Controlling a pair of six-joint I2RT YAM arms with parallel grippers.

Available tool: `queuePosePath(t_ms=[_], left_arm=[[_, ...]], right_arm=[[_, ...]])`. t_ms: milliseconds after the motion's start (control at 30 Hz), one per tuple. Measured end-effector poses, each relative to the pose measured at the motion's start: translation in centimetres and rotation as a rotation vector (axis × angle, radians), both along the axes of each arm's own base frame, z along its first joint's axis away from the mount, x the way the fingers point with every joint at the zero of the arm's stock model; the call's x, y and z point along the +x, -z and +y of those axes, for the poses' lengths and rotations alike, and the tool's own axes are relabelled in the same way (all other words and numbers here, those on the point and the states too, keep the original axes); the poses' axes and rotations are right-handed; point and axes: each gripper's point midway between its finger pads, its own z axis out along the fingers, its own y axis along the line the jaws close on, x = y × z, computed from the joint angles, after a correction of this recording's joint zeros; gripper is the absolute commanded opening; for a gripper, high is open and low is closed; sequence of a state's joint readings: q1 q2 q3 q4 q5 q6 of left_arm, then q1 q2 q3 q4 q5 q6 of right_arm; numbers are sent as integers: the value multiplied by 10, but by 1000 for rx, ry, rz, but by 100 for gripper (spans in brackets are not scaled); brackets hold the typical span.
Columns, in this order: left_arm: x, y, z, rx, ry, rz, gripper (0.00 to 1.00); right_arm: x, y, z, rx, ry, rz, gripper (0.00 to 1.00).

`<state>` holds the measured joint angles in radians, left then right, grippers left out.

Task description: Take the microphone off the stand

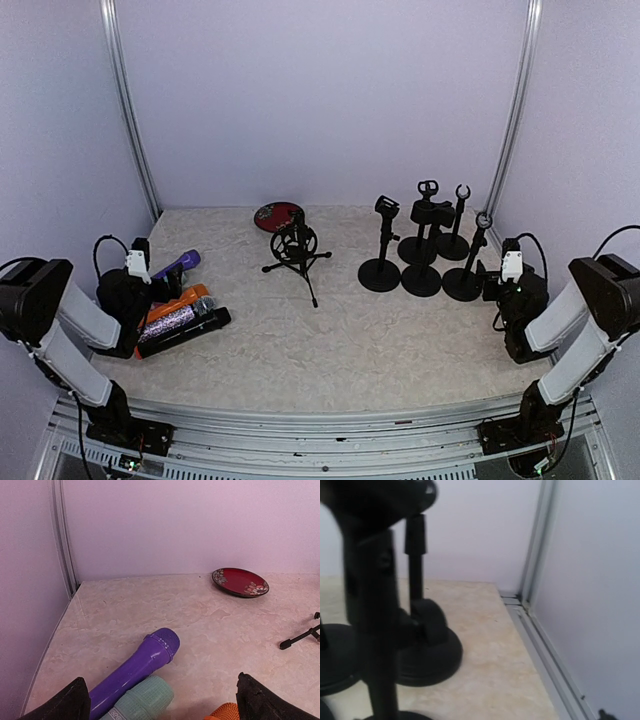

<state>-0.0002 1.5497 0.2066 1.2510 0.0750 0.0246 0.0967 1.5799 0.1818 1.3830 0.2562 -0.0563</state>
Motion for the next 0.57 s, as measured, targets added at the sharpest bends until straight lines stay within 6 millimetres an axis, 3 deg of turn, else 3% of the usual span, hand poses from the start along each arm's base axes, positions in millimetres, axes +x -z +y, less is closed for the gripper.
queuePosePath(t_ms=[567], left_arm=[[4, -9, -1, -21, 9, -31, 99]], right_arm=[[2, 0, 0, 10, -18, -3, 100]])
